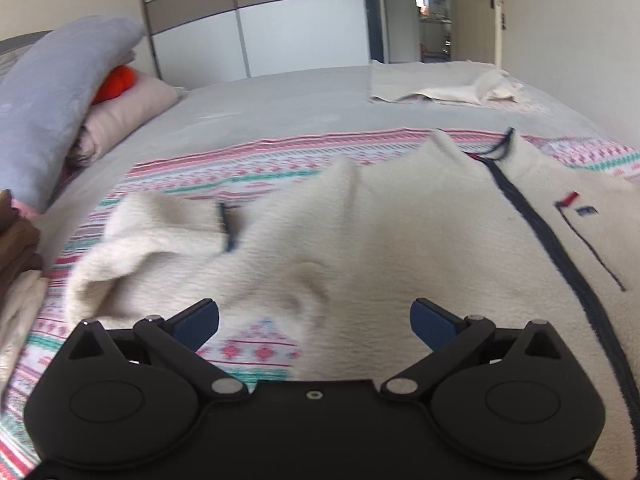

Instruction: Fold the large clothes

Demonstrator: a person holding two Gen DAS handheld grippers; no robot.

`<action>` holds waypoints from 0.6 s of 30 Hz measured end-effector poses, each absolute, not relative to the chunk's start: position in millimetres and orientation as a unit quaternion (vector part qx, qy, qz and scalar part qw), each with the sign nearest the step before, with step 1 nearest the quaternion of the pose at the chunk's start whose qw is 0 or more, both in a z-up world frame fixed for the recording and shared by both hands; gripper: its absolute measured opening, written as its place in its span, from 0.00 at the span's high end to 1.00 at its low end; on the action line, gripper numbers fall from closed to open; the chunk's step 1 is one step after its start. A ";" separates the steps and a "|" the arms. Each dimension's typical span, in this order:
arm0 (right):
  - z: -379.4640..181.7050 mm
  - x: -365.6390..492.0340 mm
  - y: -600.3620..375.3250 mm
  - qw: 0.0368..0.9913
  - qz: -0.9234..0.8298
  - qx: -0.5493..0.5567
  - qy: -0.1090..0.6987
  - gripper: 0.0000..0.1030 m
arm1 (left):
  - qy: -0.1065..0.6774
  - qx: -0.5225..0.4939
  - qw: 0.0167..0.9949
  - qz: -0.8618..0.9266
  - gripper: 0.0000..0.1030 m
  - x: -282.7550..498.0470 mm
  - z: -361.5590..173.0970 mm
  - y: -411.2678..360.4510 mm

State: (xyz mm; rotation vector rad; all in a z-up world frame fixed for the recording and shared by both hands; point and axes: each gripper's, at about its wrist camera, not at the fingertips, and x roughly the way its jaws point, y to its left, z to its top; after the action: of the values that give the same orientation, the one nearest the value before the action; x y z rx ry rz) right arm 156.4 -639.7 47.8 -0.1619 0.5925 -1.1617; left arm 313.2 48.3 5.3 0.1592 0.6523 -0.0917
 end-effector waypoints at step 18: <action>54.0 234.7 -438.8 0.919 -0.239 0.018 0.312 0.18 | 0.295 0.265 0.917 0.028 0.00 391.1 -9.6 118.5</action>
State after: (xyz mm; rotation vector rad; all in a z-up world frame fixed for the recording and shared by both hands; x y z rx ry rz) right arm 234.7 -438.8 54.0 0.0363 0.6412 -0.4918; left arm 391.1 118.5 -9.6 0.5457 0.6073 0.0566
